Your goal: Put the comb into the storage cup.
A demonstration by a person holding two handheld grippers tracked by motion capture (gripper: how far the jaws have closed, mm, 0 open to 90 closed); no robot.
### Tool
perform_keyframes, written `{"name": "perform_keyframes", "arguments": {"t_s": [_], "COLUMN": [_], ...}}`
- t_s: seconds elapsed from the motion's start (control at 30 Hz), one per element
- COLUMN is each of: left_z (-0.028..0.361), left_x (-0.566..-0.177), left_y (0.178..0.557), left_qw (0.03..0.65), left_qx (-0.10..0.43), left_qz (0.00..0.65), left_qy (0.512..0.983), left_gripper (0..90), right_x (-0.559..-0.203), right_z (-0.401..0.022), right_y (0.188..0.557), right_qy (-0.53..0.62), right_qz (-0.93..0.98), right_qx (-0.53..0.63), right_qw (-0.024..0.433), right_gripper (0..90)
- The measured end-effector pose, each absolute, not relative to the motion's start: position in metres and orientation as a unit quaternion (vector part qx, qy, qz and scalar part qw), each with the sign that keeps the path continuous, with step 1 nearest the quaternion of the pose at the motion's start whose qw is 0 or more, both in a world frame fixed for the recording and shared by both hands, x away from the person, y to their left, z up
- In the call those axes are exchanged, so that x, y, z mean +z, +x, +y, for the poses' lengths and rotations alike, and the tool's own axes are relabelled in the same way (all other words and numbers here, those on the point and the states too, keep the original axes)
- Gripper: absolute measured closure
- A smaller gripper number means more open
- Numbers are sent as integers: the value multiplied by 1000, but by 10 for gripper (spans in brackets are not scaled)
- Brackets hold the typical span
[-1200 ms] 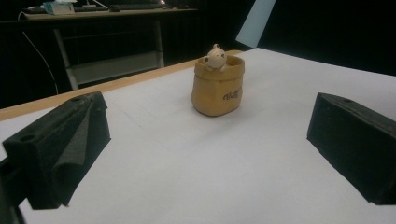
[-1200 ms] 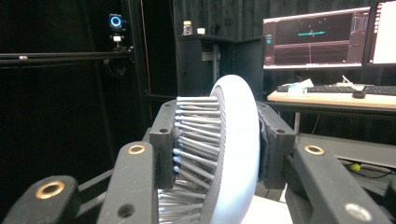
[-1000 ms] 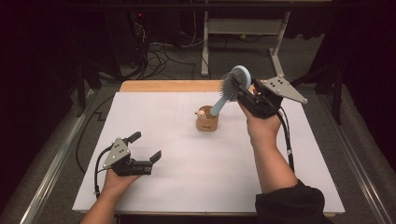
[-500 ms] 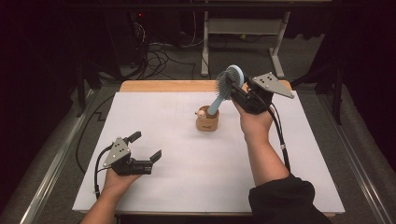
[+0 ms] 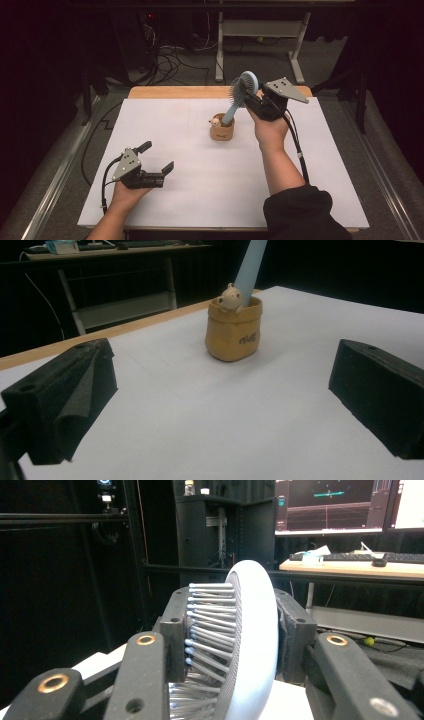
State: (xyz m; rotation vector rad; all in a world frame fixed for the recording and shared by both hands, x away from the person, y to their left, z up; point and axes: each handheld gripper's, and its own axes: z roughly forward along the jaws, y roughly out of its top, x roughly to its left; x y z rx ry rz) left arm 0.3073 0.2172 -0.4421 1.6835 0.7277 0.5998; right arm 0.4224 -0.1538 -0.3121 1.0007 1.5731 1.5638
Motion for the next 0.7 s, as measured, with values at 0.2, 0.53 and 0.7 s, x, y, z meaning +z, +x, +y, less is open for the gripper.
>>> {"name": "perform_keyframes", "arguments": {"t_s": [0.2,0.53,0.7], "left_z": [218,219,220], "left_x": [-442,-442,-443], "left_y": [307,307,307], "left_qw": [569,573,572], "left_qx": [253,253,253], "left_qz": [310,311,314], "left_qy": [718,715,714], "left_gripper": [1,2,3], "right_x": [-316,-324,-327], "right_z": [-152,-146,-142], "right_y": [427,433,434], "right_qy": [389,394,392], "right_qz": [607,612,616], "right_qx": [600,597,594], "right_qw": [346,339,336], "right_gripper": [593,593,593]}}
